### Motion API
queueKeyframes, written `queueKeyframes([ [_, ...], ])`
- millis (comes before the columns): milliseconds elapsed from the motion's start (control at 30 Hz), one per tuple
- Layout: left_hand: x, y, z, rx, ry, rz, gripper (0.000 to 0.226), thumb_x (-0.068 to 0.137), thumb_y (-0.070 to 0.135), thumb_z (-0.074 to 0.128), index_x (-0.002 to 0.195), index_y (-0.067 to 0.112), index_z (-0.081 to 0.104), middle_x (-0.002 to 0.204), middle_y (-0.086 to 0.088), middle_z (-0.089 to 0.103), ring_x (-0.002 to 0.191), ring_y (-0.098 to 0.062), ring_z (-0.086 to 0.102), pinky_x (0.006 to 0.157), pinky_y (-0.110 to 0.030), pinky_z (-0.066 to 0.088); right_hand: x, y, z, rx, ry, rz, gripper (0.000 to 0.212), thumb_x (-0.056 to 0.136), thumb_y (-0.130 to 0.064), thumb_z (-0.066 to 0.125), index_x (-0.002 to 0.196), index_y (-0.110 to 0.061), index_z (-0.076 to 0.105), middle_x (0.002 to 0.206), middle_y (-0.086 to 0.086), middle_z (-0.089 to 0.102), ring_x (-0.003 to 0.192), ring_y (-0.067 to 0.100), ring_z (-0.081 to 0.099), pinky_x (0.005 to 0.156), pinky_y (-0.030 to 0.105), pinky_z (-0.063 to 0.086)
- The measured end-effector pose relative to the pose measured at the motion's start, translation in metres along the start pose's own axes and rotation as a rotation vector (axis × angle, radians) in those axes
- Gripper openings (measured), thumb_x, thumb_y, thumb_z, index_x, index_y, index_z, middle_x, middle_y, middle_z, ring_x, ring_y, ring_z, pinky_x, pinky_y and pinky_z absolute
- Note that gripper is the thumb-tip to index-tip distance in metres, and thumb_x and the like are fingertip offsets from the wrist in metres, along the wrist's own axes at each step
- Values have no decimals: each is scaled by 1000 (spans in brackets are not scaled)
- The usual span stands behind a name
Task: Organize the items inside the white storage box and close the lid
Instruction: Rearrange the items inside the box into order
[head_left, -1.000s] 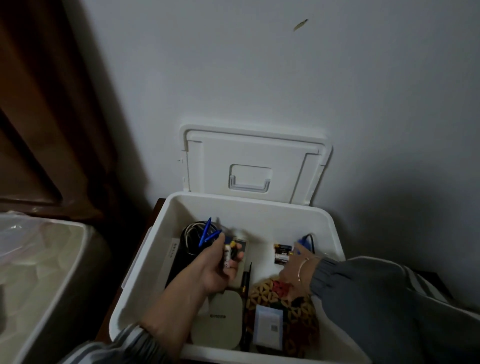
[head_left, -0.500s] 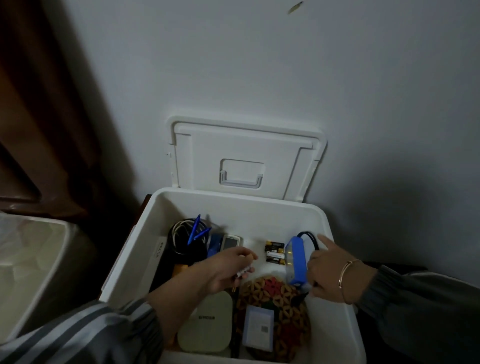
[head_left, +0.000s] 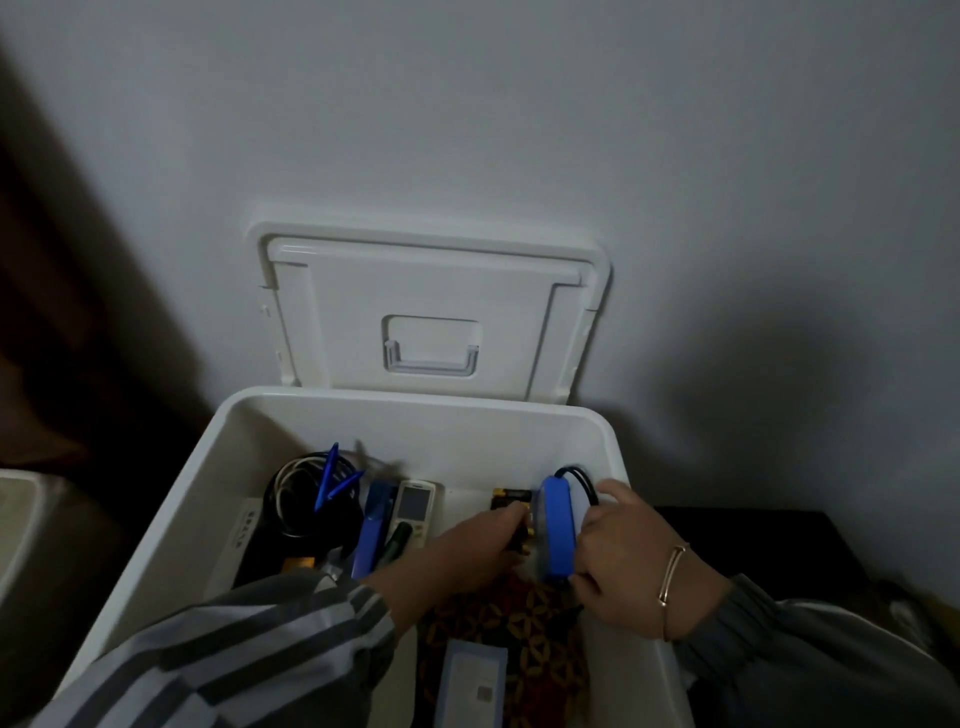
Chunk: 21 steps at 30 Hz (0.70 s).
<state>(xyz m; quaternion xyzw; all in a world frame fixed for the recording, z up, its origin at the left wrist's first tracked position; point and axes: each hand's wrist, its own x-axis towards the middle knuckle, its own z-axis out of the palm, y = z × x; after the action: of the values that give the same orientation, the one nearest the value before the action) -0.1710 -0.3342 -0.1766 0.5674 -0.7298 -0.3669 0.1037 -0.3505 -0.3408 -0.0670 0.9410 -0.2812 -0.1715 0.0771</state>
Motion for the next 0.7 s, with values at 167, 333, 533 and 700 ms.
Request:
queueKeyframes([
  [167, 5, -8, 9, 234, 133, 104, 33, 89, 19, 58, 121, 10, 54, 125, -8, 47, 105, -24, 54, 85, -29, 45, 0, 1, 1, 32, 39, -10, 47, 89, -39, 29, 84, -15, 69, 79, 4, 66, 83, 22, 56, 107, 37, 23],
  [333, -4, -18, 10, 282, 237, 145, 37, 88, 22, 60, 123, 11, 59, 124, -6, 47, 106, -20, 53, 85, -29, 48, 0, 1, 2, 29, 56, -22, 48, 88, -40, 28, 80, -16, 69, 78, 4, 66, 82, 21, 56, 106, 38, 25],
  [533, -20, -29, 2, 99, 338, -74, 33, 90, 27, 63, 120, 15, 60, 117, -2, 54, 100, -17, 56, 80, -25, 48, 1, 2, 2, 34, 66, -16, 48, 86, -39, 28, 74, -15, 68, 73, 3, 66, 79, 21, 57, 105, 40, 27],
  [700, -16, -21, 7, 35, 330, -278, 23, 92, 22, 59, 113, 15, 66, 108, -5, 67, 96, -16, 62, 81, -25, 51, 0, 1, 3, 10, 49, -15, 48, 88, -40, 28, 77, -15, 67, 75, 3, 65, 79, 21, 56, 106, 39, 24],
])
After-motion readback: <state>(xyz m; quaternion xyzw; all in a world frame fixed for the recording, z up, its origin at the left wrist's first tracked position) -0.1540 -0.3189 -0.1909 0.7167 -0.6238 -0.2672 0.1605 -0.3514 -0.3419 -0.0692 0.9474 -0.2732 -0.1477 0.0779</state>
